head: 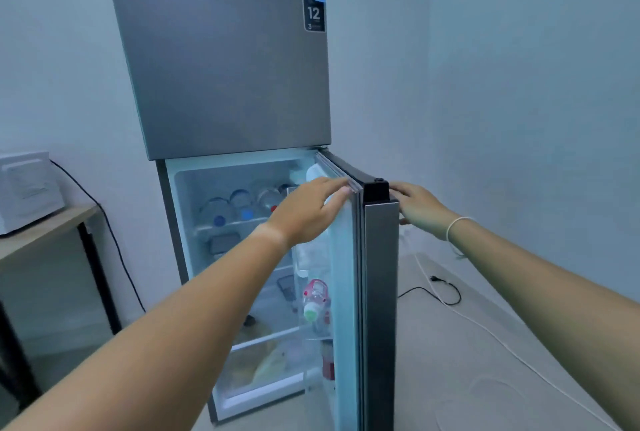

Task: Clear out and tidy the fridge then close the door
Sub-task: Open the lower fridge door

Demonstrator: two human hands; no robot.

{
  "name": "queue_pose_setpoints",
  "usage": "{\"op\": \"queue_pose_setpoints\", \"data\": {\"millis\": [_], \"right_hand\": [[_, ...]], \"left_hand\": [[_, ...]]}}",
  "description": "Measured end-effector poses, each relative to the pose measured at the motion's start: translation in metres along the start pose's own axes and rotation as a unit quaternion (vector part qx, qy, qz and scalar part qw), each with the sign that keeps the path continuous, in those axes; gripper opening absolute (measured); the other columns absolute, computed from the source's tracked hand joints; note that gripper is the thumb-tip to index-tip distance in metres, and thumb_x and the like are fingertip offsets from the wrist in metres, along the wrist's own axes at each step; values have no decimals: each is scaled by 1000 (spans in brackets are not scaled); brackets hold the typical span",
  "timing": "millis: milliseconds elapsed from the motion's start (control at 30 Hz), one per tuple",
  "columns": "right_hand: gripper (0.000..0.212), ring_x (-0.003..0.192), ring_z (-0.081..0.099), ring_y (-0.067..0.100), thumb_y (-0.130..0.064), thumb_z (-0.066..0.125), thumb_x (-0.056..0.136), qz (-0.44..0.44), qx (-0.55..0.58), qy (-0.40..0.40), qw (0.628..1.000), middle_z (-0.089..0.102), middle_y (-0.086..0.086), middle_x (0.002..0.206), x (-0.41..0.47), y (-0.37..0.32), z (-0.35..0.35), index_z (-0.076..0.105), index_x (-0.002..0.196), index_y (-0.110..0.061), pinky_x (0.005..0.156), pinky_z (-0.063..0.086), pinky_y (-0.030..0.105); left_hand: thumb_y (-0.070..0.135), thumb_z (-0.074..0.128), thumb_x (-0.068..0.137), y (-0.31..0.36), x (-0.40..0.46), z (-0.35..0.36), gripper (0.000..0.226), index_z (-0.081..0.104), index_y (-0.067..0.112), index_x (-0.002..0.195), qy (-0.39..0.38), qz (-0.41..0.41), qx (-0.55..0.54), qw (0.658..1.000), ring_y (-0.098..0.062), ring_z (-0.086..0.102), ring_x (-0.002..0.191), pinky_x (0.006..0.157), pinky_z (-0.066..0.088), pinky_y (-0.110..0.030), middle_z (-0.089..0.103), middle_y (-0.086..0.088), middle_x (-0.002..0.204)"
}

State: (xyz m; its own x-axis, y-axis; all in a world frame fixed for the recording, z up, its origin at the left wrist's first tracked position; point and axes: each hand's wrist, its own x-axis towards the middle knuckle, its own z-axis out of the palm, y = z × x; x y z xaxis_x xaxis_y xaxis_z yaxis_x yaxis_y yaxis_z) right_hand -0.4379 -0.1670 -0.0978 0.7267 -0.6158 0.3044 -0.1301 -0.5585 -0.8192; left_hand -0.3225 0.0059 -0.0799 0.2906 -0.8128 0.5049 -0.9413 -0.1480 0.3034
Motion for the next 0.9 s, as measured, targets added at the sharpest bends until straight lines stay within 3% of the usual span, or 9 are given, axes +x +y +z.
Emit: {"op": "queue_pose_setpoints", "data": {"millis": [67,133,200,300,433,533,667,800,900], "right_hand": [[32,89,56,17,-33,39,96,19,50,49,997,61,2,108,-7,-2,-22,61,116,-21,75,53,33],[38,88,56,15,-35,37,97,30,76,84,993,59,0,117,-13,-6,-42,57,124,-20,67,49,24],[40,95,55,16,-40,38,96,21,73,107,991,60,-1,124,-16,-7,-59,57,125,-20,77,46,26],[37,108,52,12,-40,47,93,-11,-19,112,993,61,-4,121,-21,5,-75,61,120,-19,90,36,23],[45,112,49,12,-34,55,91,-4,-105,137,985,55,-3,130,-25,27,-94,47,133,-21,91,35,22],[49,123,49,21,-29,54,91,11,-125,176,976,51,2,138,-19,43,-106,41,138,-19,93,34,23],[54,122,49,26,-24,51,92,34,-138,191,971,47,7,140,-11,63,-119,31,143,-22,96,35,28],[56,116,49,27,-22,49,93,54,-163,203,964,46,9,140,-5,69,-127,28,145,-22,94,36,30],[53,132,40,27,-19,45,93,39,-202,263,943,35,8,149,-1,69,-121,32,145,-17,105,33,33]], "left_hand": [[35,30,98,-2,3,16,46,37,21,142,-47,-20,35,998,-20,40,135,111,32,-36,47,-3,145],[37,31,98,-7,7,31,47,37,21,142,-86,-44,61,993,-21,36,138,113,29,-37,42,-4,148],[39,32,97,-11,11,44,48,37,20,142,-123,-58,75,988,-21,34,139,115,27,-36,40,-4,150],[39,32,98,-5,17,64,48,39,18,141,-158,-52,78,983,-21,35,139,115,27,-35,40,-4,150],[35,33,98,7,30,89,47,38,18,142,-155,-13,62,986,-16,31,141,115,23,-30,37,0,152],[36,33,98,14,41,107,50,31,19,145,-156,10,48,987,-14,24,145,118,19,-30,30,1,156],[35,33,98,22,55,125,52,26,20,147,-156,31,32,987,-13,19,146,119,17,-30,25,2,158],[35,33,98,23,64,132,53,21,22,148,-164,51,24,985,-12,18,147,119,19,-31,19,4,159],[36,34,98,16,62,135,55,17,24,149,-167,55,28,984,-13,18,147,118,24,-33,13,7,160]]}}
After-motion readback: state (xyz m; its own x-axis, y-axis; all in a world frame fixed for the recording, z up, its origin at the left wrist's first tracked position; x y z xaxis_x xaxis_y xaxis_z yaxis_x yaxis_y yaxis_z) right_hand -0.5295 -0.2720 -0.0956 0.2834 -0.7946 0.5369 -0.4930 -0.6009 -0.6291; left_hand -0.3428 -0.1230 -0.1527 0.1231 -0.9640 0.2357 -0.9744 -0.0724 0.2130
